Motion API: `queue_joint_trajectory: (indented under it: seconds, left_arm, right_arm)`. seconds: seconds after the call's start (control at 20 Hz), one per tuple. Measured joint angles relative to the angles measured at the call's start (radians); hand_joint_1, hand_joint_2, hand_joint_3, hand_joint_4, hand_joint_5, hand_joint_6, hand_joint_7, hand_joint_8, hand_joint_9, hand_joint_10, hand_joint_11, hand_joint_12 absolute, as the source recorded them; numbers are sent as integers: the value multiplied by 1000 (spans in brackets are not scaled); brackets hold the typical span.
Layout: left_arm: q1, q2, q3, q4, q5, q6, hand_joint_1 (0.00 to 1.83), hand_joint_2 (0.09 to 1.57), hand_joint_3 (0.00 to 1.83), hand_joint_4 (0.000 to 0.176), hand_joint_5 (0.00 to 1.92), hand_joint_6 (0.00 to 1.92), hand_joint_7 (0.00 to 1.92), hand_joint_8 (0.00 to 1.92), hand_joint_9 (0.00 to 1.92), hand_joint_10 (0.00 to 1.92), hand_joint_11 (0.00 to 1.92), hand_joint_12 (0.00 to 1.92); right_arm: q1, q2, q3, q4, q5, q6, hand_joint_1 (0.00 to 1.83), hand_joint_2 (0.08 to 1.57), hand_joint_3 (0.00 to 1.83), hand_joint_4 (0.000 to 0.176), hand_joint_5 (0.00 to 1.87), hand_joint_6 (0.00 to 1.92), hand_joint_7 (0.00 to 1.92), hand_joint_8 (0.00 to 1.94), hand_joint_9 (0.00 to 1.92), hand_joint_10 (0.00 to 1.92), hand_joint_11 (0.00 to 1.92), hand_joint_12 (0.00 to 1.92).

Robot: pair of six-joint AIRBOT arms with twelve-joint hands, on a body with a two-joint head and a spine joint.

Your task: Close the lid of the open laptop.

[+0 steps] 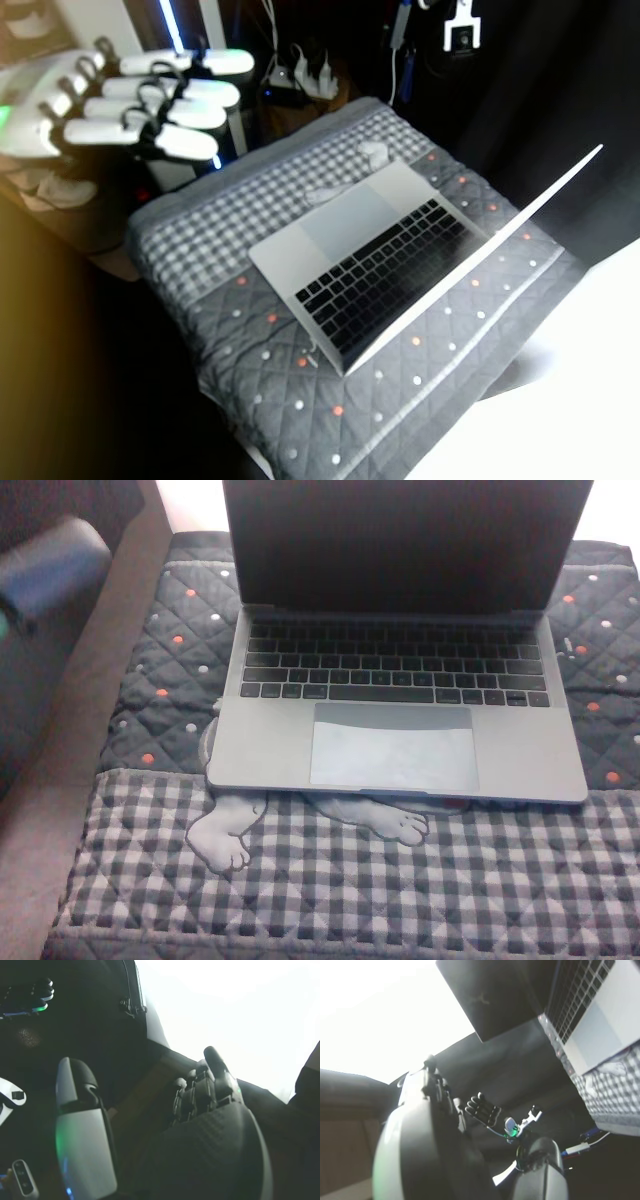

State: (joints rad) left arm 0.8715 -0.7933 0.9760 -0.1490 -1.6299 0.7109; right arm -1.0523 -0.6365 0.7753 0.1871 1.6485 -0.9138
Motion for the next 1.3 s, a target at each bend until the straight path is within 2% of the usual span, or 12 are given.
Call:
queue_joint_trajectory:
  seconds: [0.05,0.15,0.3,0.4,0.55,0.65,0.8,0.9,0.95,1.05,1.15,1.3]
  left_arm:
    - [15,-11,5,-9,6,6,684,1523,0,0,336,1921,141,571,209,545,13,989]
    - [45,-27,15,-36,26,21,519,1421,0,0,12,926,185,98,192,188,0,936]
    - [69,-33,25,-39,40,26,519,1488,2,0,164,261,199,7,290,40,0,841]
    - [69,-47,38,-51,87,27,570,1473,0,0,7,22,99,1,227,2,0,818]
    - [69,-57,42,-51,126,26,477,1440,0,0,0,0,118,7,229,3,0,872]
    - [69,-57,42,-48,124,27,249,1501,15,0,0,0,66,7,162,14,0,627]
    - [69,-57,42,-51,129,31,85,1442,0,0,0,0,0,0,3,0,0,19]
    - [69,-57,42,-51,130,35,79,1348,0,0,0,0,0,0,0,0,0,0]
    - [69,-56,42,-51,132,39,37,1335,0,0,0,0,0,0,0,0,0,0]
    - [70,-48,35,-50,146,61,1,1316,0,0,0,0,0,0,0,0,0,0]
    - [75,-38,32,-54,153,68,57,1274,0,0,0,0,0,0,0,0,0,0]
    - [76,-37,32,-61,179,79,64,1319,0,19,0,0,0,0,0,0,0,0]
  right_arm:
    - [-13,-8,0,12,-9,0,8,1344,0,0,273,209,633,0,788,3,781,125]
    - [-32,-14,10,21,-21,0,32,1346,1,0,417,54,670,0,879,4,878,65]
    - [-43,-2,17,39,-57,0,282,1421,10,0,347,16,512,1,738,3,783,9]
    - [-43,0,27,33,-115,0,477,1398,0,0,268,1,476,1,737,3,785,13]
    - [-43,0,27,21,-165,0,367,1411,3,0,141,0,364,0,644,0,666,0]
    - [-43,5,27,21,-169,-6,281,1425,7,2,56,0,254,0,440,0,431,0]
    - [-43,10,27,22,-175,-16,249,1314,0,53,0,0,49,0,136,0,230,0]
    - [-43,10,27,19,-183,-26,220,1326,0,57,0,0,1,0,4,0,50,0]
    - [-43,12,25,19,-190,-32,239,1297,0,110,0,0,0,0,0,0,9,0]
    - [-43,31,19,13,-225,-62,190,1270,0,127,0,0,0,0,0,0,0,0]
    - [-43,39,16,13,-249,-80,149,1251,0,99,0,0,0,0,0,0,0,0]
    - [-43,46,12,6,-294,-100,70,1181,0,104,0,0,0,0,0,0,0,0]
